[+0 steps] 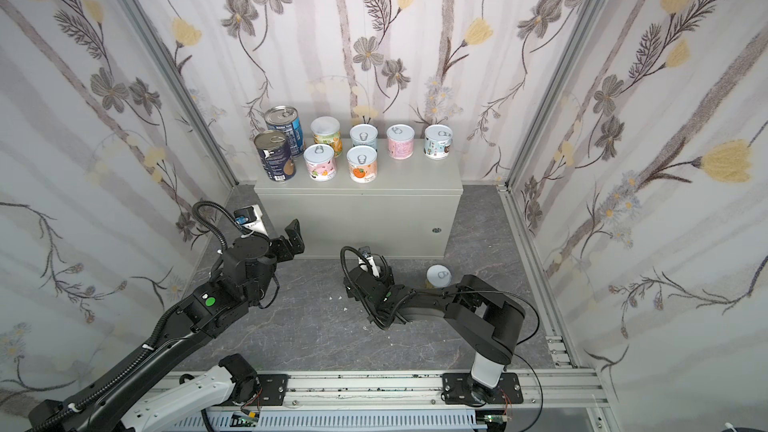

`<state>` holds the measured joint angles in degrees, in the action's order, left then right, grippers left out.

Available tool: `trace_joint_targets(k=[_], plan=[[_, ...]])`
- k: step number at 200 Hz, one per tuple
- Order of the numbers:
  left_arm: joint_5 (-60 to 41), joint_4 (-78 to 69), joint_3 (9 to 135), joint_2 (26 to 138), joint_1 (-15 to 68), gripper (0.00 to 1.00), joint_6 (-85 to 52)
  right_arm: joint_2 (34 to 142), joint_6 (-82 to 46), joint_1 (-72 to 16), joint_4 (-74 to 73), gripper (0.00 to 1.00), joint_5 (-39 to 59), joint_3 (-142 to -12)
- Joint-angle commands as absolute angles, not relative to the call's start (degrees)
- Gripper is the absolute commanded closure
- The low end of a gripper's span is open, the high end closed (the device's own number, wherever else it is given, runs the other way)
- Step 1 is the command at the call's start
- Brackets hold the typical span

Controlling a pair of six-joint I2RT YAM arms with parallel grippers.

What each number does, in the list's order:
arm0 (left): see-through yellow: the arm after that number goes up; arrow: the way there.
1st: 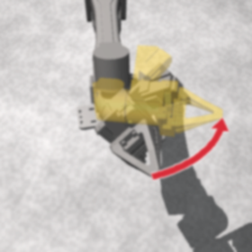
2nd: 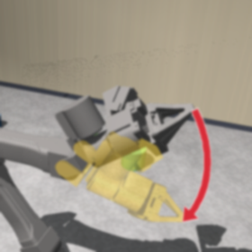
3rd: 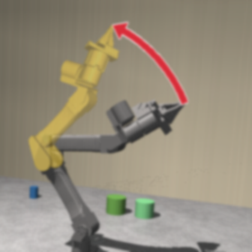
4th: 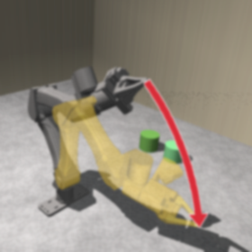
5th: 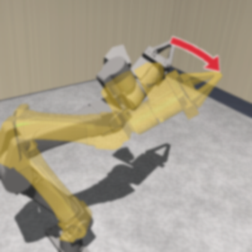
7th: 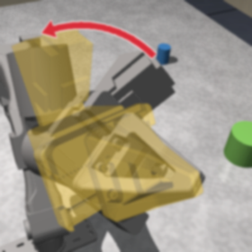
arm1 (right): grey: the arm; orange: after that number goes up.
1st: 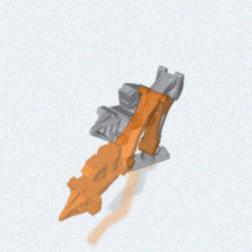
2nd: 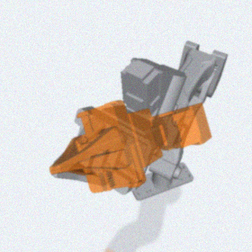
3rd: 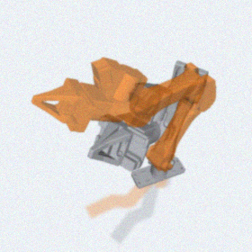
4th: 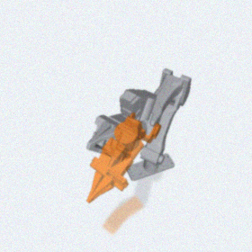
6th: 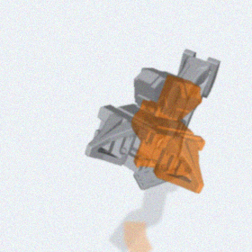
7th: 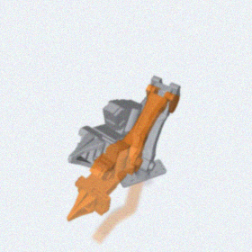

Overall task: Place and organize the canned foods onto the counter
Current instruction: 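Lower the right gripper over a green-labelled white-lidded floor can and close it, then lift the held can off the floor with the right gripper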

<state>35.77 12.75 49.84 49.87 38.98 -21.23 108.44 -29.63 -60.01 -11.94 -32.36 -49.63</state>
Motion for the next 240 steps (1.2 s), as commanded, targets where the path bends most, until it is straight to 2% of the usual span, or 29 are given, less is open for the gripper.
trace_joint_targets(k=[1,42,117,155,169,212,240], plan=[[35.82,12.68,50.10,50.22,38.78,0.00,-22.24,109.42,-30.56,-59.91,-11.09,0.04,-30.94,-50.01],[35.90,12.74,49.83,50.62,38.60,0.00,-22.49,105.95,-28.77,-59.87,-15.84,0.02,-28.81,-45.89],[34.98,12.44,49.83,52.20,38.07,0.00,-23.51,89.79,-16.90,-58.66,-16.92,0.00,-19.64,-36.82],[34.65,12.27,49.70,52.95,37.97,0.00,-23.99,91.09,-20.11,-56.91,-18.73,0.00,-17.94,-35.48],[34.63,12.39,49.70,52.99,37.97,0.00,-23.96,94.75,-21.40,-56.63,-18.42,0.00,-17.93,-37.03],[35.07,12.91,49.66,52.50,37.61,0.00,-23.52,100.62,-26.01,-56.54,-15.30,0.00,-24.93,-40.83],[34.96,12.79,49.09,52.24,37.16,0.00,-23.64,101.56,-28.13,-56.08,-16.38,0.01,-25.38,-39.94]])
